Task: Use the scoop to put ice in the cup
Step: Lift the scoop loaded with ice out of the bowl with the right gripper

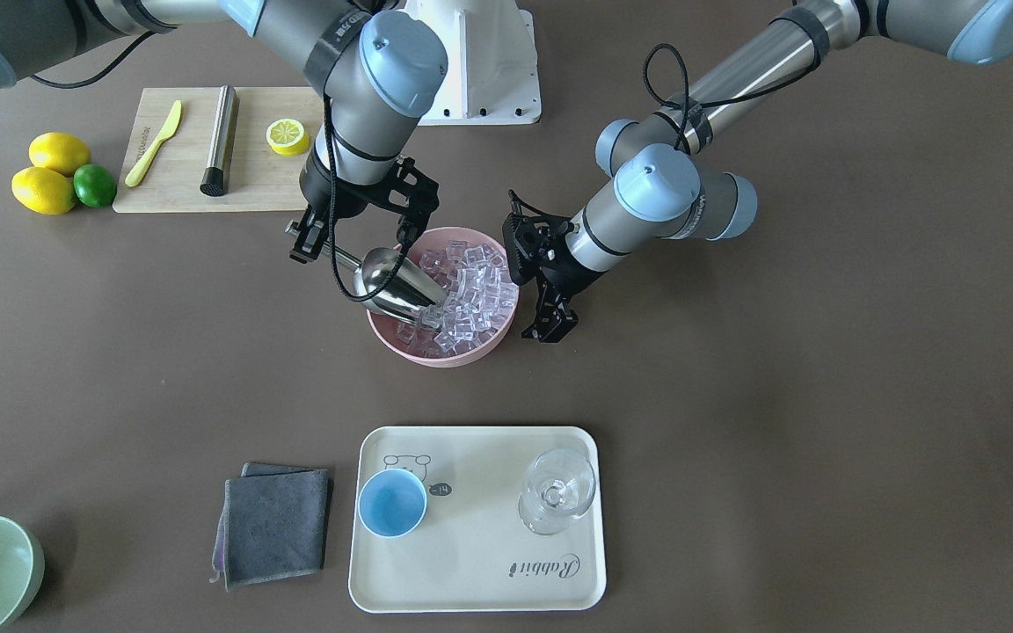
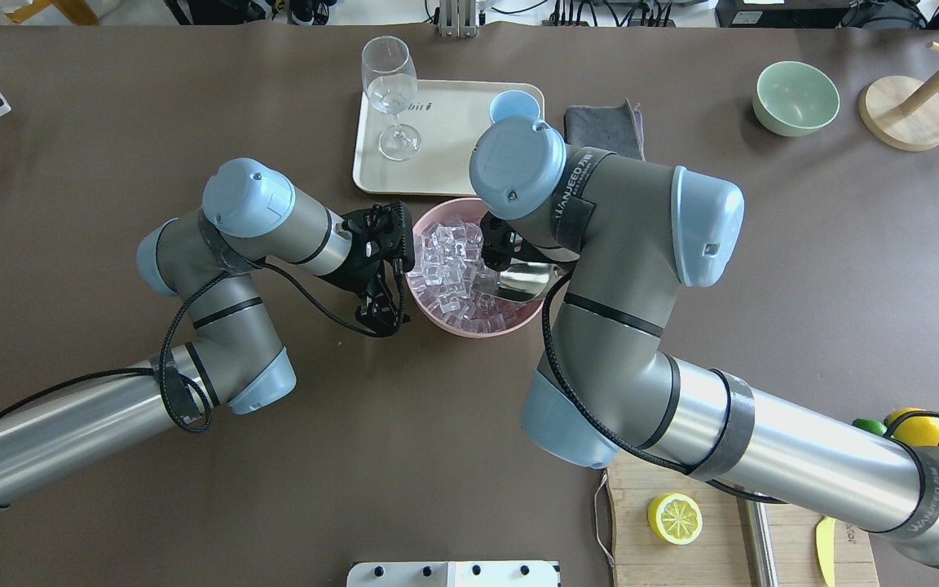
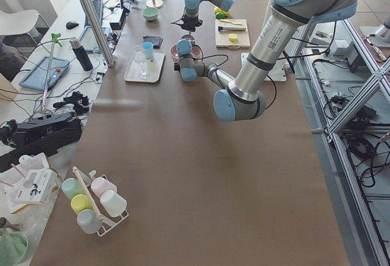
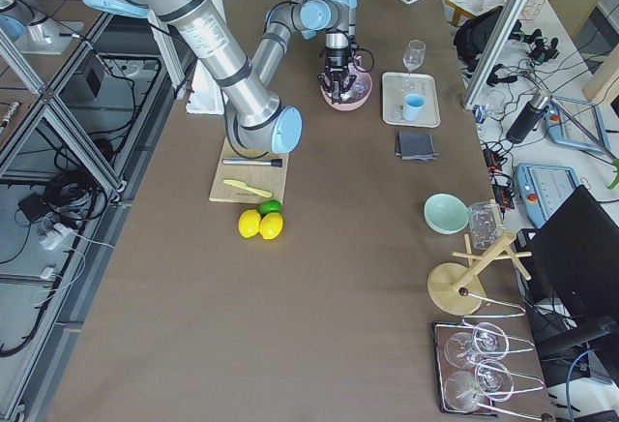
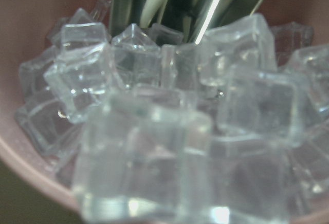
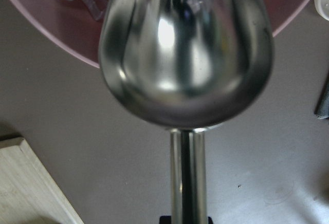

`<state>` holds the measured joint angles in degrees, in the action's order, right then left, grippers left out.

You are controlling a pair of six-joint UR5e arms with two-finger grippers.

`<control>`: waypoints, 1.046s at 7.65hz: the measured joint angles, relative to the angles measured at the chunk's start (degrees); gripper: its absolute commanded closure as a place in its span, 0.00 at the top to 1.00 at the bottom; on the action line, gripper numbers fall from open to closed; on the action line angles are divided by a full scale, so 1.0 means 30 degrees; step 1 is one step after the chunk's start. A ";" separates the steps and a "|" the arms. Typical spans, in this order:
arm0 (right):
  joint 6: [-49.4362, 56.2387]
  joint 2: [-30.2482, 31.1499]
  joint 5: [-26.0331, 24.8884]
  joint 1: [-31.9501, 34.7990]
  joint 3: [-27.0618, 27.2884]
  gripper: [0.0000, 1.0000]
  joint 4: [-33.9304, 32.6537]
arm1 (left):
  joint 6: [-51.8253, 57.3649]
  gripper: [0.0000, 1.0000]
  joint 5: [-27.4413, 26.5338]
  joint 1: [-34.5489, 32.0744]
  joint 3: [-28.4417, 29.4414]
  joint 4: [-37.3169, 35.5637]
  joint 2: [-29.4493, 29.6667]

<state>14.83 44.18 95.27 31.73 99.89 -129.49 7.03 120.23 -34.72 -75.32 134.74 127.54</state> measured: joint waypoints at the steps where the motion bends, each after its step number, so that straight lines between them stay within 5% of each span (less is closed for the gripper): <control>1: -0.0433 0.0578 0.0203 -0.0001 0.0188 0.00 0.1257 | 0.0000 0.99 0.0002 0.0000 0.0001 0.0001 -0.0002; 8: -0.1501 0.3711 0.4205 0.1561 0.0670 0.00 0.7413 | 0.0000 0.99 0.0002 0.0000 -0.0021 0.0029 -0.0004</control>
<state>10.33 55.32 107.88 36.41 101.90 -107.25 7.03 120.23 -34.72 -75.39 134.82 127.53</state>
